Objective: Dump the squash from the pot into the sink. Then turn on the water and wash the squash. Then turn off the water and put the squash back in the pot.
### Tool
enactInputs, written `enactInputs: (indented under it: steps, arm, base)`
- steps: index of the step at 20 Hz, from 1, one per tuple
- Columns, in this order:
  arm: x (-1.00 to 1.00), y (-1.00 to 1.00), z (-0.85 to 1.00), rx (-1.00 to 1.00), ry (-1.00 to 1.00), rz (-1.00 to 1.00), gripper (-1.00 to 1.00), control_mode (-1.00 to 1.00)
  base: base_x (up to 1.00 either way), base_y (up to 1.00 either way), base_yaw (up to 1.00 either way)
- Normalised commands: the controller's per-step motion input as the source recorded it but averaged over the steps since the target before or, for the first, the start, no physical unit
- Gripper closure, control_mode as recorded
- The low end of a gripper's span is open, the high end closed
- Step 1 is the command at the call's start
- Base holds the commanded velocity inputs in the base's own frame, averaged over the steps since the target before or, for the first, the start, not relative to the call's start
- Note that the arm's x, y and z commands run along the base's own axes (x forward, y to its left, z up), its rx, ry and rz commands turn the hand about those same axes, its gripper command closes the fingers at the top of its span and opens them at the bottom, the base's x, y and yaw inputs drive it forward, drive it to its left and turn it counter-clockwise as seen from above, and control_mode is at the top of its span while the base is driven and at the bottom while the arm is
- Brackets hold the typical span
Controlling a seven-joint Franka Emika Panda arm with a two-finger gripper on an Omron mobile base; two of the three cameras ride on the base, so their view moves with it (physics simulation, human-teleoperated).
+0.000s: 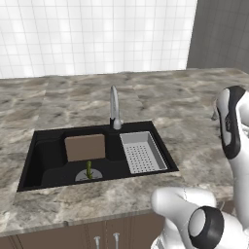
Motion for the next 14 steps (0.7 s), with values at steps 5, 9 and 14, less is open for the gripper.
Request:
enactInputs:
  steps: [5, 9, 14]
  arm:
    - [0.33, 0.41, 0.05, -0.02, -0.07, 0.66, -1.00, -1.00]
    - [0.21, 0.50, 0.00, -0.17, -0.31, 0.60, -1.00, -1.00]
    - [0.12, 0.38, 0.00, -0.23, -0.53, 0.55, -1.00, -1.00]
  base:
    - [0.00, 0.00, 0.00]
    - [0.00, 0.00, 0.00]
    - [0.00, 0.00, 0.00]
